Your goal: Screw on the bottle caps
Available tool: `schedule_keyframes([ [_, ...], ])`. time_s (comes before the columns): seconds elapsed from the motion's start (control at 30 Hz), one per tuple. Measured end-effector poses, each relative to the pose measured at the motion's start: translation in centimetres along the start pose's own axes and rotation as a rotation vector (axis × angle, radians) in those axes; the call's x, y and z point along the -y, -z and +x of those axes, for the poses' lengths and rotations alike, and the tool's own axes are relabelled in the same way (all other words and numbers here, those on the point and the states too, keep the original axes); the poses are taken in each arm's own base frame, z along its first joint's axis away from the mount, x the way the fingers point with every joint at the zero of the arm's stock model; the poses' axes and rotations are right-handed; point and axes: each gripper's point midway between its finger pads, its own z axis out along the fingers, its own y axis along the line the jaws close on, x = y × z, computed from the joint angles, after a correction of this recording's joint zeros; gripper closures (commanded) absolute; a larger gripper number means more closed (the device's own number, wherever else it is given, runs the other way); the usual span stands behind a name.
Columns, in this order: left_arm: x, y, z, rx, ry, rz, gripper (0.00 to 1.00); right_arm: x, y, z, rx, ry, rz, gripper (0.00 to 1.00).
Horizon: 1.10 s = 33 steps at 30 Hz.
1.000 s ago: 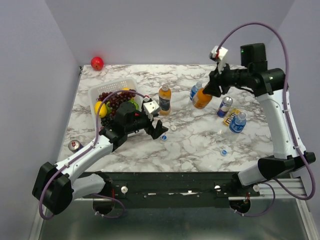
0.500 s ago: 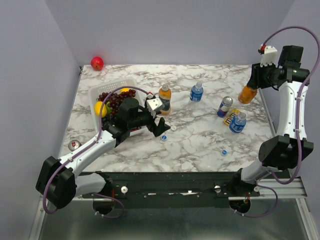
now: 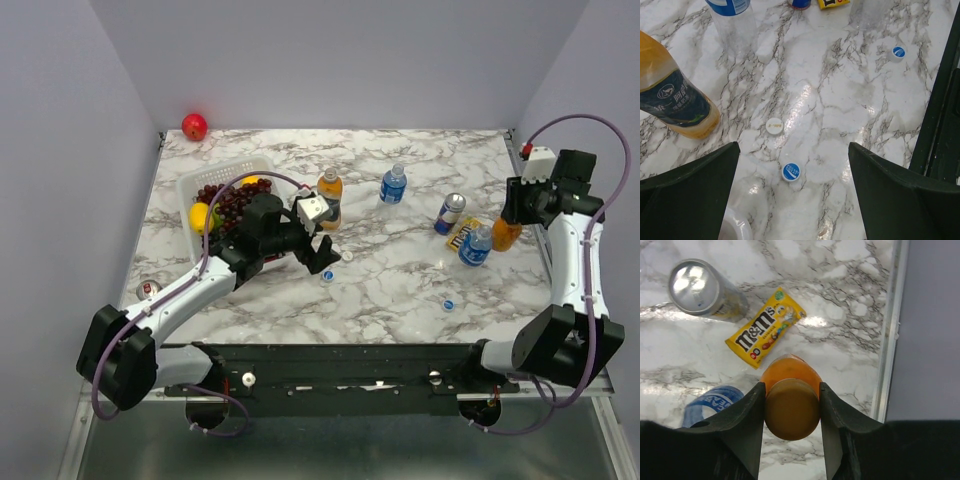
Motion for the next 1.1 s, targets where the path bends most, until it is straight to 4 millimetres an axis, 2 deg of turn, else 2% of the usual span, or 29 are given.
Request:
schedule_keyframes([
  [0.17, -0.2, -0.3, -0.2, -0.005, 0.003, 0.0, 0.01, 3.1, 0.2, 1.9, 0.015, -0.068, 0.083, 0.79],
  [0.23, -0.3, -0.4, -0.4, -0.003, 0.003, 0.0, 0.01, 3.9, 0.0, 3.4, 0.003, -0.096, 0.105, 0.74],
  [0.33, -0.3, -0.4, -0.5, -0.002, 0.006, -0.001, 0.01, 4.3, -0.3, 5.6, 0.001, -0.116, 0.128, 0.72],
  [0.47, -0.3, -0.4, -0.4, -0.004, 0.015, -0.005, 0.01, 3.5, -0.2, 8.0, 0.016, -0.099, 0.13, 0.71],
  [0.83, -0.5, -0.6, 0.0, -0.043, 0.037, -0.009, 0.01, 3.8, -1.4, 8.5, 0.079, 0.003, 0.151, 0.72],
  [1.1, -0.9, -0.4, -2.1, -0.055, 0.009, -0.014, 0.01, 4.5, -1.8, 8.4, 0.112, 0.029, 0.173, 0.65],
])
